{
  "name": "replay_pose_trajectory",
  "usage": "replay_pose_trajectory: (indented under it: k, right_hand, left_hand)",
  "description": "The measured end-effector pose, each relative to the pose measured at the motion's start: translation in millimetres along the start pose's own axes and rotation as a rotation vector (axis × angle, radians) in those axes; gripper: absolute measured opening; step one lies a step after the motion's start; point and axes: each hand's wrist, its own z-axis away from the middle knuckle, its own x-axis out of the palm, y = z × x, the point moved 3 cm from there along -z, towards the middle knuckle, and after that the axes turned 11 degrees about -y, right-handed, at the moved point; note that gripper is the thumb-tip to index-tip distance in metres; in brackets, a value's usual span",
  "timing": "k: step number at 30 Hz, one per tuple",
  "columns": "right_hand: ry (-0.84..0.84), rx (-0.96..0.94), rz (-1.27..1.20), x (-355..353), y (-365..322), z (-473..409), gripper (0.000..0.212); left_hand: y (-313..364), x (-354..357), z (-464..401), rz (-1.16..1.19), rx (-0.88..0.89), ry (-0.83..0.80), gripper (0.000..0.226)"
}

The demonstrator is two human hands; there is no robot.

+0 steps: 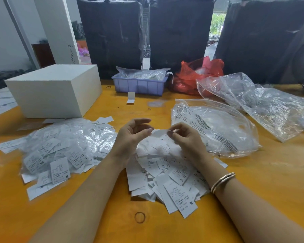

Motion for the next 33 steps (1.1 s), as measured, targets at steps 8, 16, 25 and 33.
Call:
replay_pose_trajectory:
  k: [8, 16, 25, 33]
  right_hand:
    - [0.008, -0.054, -0.148, -1.4, -5.1, 2.3, 0.01]
    - [0.027, -0.046, -0.093, 1.4, -2.5, -0.2, 0.031]
    - [0.096, -0.05, -0.291, 4.1, -6.0, -0.3, 0.039]
    - [0.068, -0.006, -0.519, 6.6, -3.0, -1.1, 0.016]
  left_hand:
    - [0.8, -5.4, 1.1, -0.275, 0.095, 0.159, 0.022]
    - [-1.3, -1.4, 1.4, -0.476, 0.124, 0.093, 0.022]
    - [0.1, 4.0, 1.8, -0.34, 0.106, 0.021, 0.025]
    - [2.3, 5.6, 2.1, -0.247, 0.077, 0.01, 0.024]
